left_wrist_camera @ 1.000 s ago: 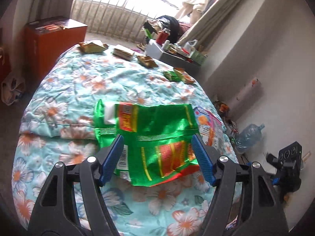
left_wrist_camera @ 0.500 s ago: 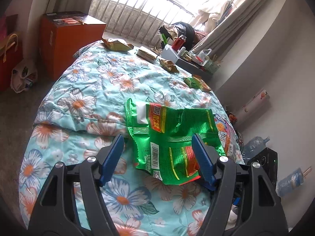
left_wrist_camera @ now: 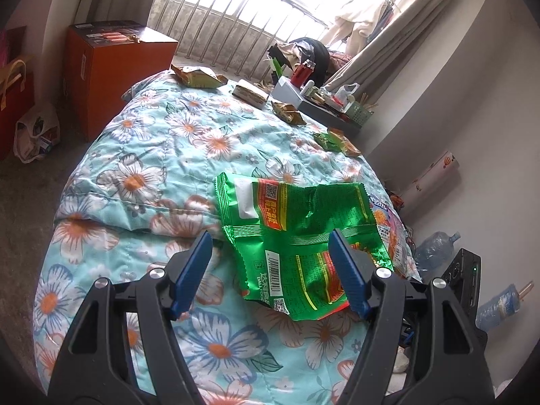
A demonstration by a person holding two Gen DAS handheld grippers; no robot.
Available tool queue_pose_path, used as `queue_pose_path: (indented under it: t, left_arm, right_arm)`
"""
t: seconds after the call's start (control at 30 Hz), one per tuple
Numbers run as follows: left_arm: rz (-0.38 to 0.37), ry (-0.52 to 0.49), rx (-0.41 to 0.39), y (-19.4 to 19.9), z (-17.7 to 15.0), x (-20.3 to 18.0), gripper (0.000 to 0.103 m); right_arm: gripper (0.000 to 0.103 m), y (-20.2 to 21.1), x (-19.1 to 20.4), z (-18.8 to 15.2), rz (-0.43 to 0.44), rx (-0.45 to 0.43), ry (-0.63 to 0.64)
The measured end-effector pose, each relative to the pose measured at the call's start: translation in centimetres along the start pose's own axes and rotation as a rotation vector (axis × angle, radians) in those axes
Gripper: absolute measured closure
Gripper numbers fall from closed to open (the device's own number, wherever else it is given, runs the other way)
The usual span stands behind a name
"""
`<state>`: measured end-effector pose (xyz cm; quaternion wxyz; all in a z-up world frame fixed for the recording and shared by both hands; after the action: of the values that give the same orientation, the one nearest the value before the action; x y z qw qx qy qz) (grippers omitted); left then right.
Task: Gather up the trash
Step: 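Grasp the green snack bag with the right tool while the left tool grasps the blue chip bag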
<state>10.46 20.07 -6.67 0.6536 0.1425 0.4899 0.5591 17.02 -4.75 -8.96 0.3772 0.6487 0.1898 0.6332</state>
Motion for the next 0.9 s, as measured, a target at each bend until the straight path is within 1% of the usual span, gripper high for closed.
queue_pose_path:
  t: [0.03,0.07,0.1,0.13,0.2,0.3,0.33,0.37,0.43,0.47,0.53,0.57,0.6,0.67,0.73,0.77,0.8,0.83,0.9]
  left_arm:
    - [0.004,-0.004,0.006,-0.2,0.0,-0.1,0.036]
    - [0.009,-0.008,0.010,-0.2,0.1,-0.1,0.036]
    - [0.013,-0.015,0.010,-0.2,0.2,-0.2,0.037]
    - [0.017,-0.024,0.007,-0.1,0.3,-0.3,0.037]
    - [0.029,-0.037,-0.003,0.3,0.4,-0.4,0.037]
    - [0.052,-0.064,-0.021,1.0,0.6,-0.6,0.037]
    - [0.062,-0.077,-0.021,1.1,0.6,-0.7,0.037]
    - [0.069,-0.090,-0.017,1.1,0.6,-0.8,0.037]
    - [0.086,-0.127,0.014,0.6,0.3,-1.3,0.037]
    - [0.096,-0.144,0.032,0.2,0.0,-1.6,0.037]
    - [0.116,-0.186,0.082,-0.9,-0.9,-2.2,0.038]
    - [0.112,-0.200,0.095,-1.5,-1.4,-2.5,0.038]
    - [0.128,-0.219,0.120,-2.2,-1.9,-2.9,0.039]
    - [0.134,-0.249,0.163,-3.2,-3.0,-3.5,0.043]
    - [0.144,-0.273,0.198,-4.2,-3.8,-4.0,0.047]
    - [0.157,-0.287,0.214,-4.6,-4.3,-4.3,0.049]
    - [0.170,-0.297,0.229,-5.0,-4.6,-4.6,0.053]
    - [0.186,-0.305,0.242,-5.4,-5.0,-4.8,0.055]
    - [0.218,-0.324,0.250,-5.8,-5.6,-5.1,0.055]
  right_arm:
    - [0.054,-0.2,0.0,0.2,-0.002,-0.002,0.005]
    - [0.067,-0.1,-0.4,0.6,0.002,0.002,0.009]
    - [0.081,-0.3,-0.5,0.8,0.011,0.015,0.012]
    - [0.085,-0.8,-0.6,0.8,0.023,0.040,0.025]
    - [0.086,-1.0,-0.7,0.9,0.032,0.086,0.066]
    - [0.086,-0.5,-0.6,0.6,0.021,0.169,0.173]
    - [0.086,-0.3,-0.4,0.5,0.010,0.231,0.238]
    - [0.086,0.3,-0.4,0.4,-0.029,0.252,0.281]
    - [0.087,1.4,-0.6,0.1,-0.087,0.303,0.361]
    - [0.087,2.4,-1.1,0.3,-0.107,0.296,0.360]
    - [0.086,3.7,-1.9,0.5,-0.101,0.335,0.374]
    - [0.086,4.5,-2.4,0.7,-0.107,0.325,0.364]
    - [0.084,5.2,-2.9,0.7,-0.113,0.315,0.357]
    - [0.083,6.0,-3.6,0.9,-0.120,0.304,0.325]
    - [0.081,6.3,-4.0,0.9,-0.084,0.279,0.293]
    - [0.076,6.2,-4.0,0.9,-0.064,0.269,0.279]
    - [0.070,6.0,-4.1,0.8,-0.055,0.259,0.263]
    - [0.069,5.9,-4.3,0.6,-0.051,0.252,0.255]
    - [0.066,5.2,-4.5,0.2,-0.060,0.238,0.245]
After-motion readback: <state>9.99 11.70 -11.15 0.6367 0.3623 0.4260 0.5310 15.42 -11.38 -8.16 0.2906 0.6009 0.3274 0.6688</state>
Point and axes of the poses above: each gripper's, at about its wrist camera, not at the fingertips, and y roughly against the way its jaws point, x to its left, z to its top, the point moved 2 cm from there along -y, roughly the way its jaws point, and after that the axes turned 14 degrees about x, right-handed, at the moved point
